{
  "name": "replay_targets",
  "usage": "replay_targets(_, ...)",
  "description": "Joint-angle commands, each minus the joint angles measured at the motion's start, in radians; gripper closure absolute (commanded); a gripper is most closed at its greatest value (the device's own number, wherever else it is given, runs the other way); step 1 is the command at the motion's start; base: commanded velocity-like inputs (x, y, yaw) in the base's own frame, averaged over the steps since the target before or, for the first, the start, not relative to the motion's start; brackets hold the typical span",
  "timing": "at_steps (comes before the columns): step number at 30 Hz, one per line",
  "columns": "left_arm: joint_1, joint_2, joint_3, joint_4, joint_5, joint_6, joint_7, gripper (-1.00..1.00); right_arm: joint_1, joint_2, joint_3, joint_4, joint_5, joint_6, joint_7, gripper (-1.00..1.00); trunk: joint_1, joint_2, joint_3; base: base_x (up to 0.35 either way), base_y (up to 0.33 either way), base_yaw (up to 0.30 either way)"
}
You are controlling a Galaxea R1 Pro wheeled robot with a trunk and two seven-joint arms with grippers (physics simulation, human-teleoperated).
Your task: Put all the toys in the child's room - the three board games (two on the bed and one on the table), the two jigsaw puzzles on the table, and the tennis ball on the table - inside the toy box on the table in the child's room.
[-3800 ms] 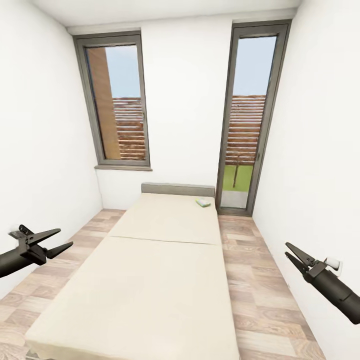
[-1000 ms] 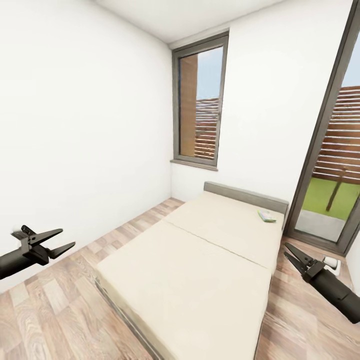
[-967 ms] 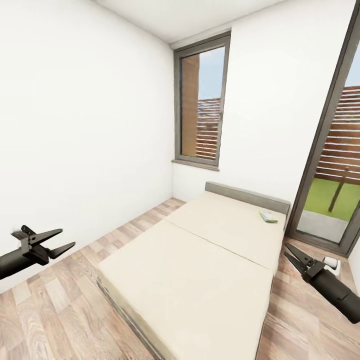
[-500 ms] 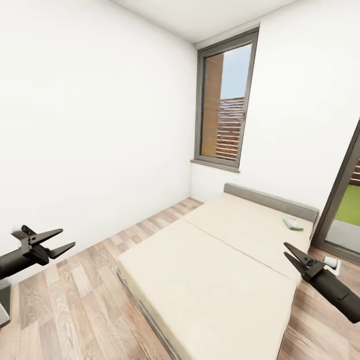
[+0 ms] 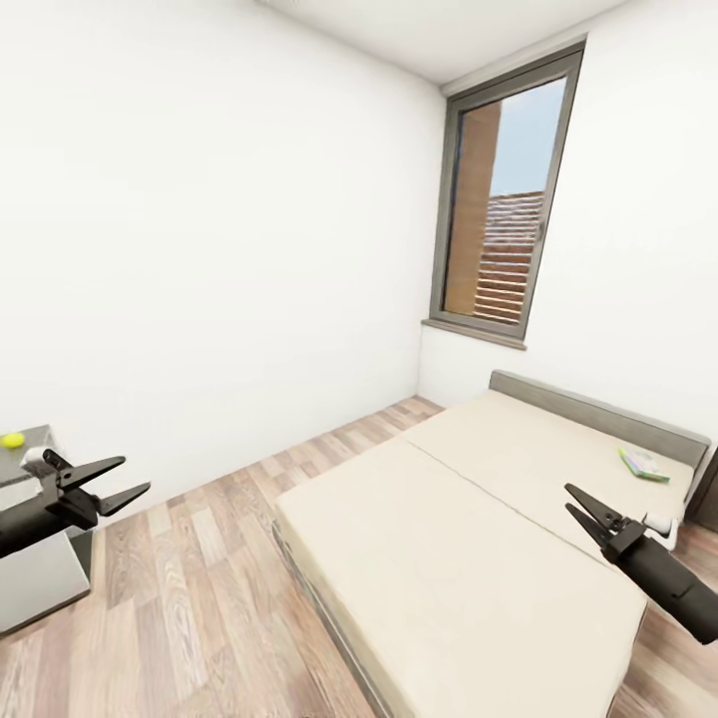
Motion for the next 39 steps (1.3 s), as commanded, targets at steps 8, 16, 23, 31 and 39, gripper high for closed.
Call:
replay_targets(8, -0.002, 0.001, -0.005, 0.002, 0.006, -0.008, -0.004, -1.0, 0.0, 0.0, -0.001, -0.001, 0.0, 0.005, -0.013, -1.0, 0.0, -0.001, 0.0, -0.095, 0.0, 0.284)
replay_targets(16, -0.002, 0.001, -0.005, 0.002, 0.006, -0.022, -0.008, -1.0, 0.0, 0.0, 0.01, -0.005, -0.001, 0.006, -0.108, -1.0, 0.0, -0.001, 0.0, -0.07, 0.0, 0.284)
replay_targets(23, -0.002, 0.001, -0.007, 0.002, 0.006, -0.023, -0.004, -1.0, -0.001, 0.0, 0.163, -0.007, -0.001, 0.006, -0.336, -1.0, 0.0, -0.001, 0.0, -0.004, 0.0, 0.284)
replay_targets(31, -0.002, 0.0, -0.009, 0.002, 0.006, -0.023, 0.0, -1.0, -0.006, 0.0, 0.344, -0.007, -0.001, 0.007, -0.628, -1.0, 0.0, -0.001, 0.0, 0.0, 0.0, 0.284)
replay_targets(39, -0.002, -0.004, -0.01, 0.002, -0.013, -0.025, 0.016, -1.0, -0.016, 0.001, 0.489, -0.006, -0.001, 0.006, -0.755, -1.0, 0.0, -0.001, 0.0, 0.0, 0.0, 0.284)
